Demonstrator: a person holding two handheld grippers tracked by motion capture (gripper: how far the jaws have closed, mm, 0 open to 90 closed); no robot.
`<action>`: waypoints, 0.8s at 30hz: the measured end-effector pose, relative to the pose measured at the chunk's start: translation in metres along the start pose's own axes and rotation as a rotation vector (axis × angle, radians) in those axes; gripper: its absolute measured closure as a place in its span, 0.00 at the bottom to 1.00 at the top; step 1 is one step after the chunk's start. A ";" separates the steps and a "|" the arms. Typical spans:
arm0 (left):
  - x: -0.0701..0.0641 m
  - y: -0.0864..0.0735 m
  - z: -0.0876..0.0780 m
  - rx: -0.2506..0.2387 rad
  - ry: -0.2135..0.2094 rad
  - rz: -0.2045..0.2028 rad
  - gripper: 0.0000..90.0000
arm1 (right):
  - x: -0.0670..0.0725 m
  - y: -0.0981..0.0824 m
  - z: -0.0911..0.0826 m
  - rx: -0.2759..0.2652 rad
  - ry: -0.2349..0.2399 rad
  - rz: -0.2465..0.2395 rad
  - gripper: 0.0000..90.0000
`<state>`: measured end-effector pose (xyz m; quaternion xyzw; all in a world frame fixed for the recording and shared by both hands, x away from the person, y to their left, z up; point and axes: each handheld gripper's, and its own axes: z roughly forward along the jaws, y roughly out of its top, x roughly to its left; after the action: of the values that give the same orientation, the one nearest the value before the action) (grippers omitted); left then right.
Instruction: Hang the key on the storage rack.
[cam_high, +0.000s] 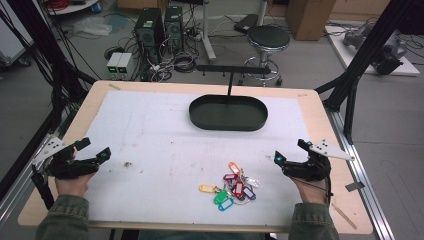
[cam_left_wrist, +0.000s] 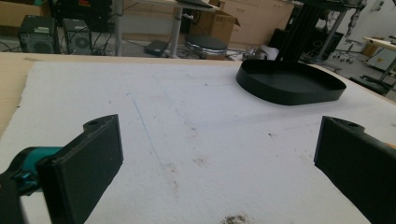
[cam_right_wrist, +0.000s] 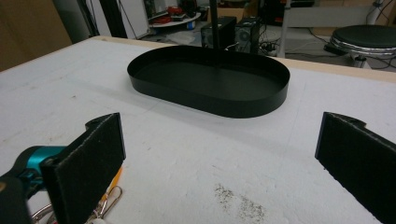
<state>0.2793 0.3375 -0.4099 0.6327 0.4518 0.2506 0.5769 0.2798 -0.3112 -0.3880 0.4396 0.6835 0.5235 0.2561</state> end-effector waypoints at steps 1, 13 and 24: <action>0.000 0.000 0.000 0.003 0.002 0.006 0.02 | 0.000 0.000 0.000 -0.001 0.001 0.003 0.01; 0.000 0.000 0.001 0.005 0.007 0.007 0.02 | -0.001 0.000 -0.002 0.007 -0.008 0.021 0.01; 0.000 -0.001 0.001 0.012 0.003 0.007 0.02 | 0.000 0.001 -0.001 0.026 -0.008 0.022 0.01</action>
<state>0.2799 0.3367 -0.4110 0.6371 0.4520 0.2508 0.5717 0.2793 -0.3113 -0.3868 0.4522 0.6845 0.5155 0.2473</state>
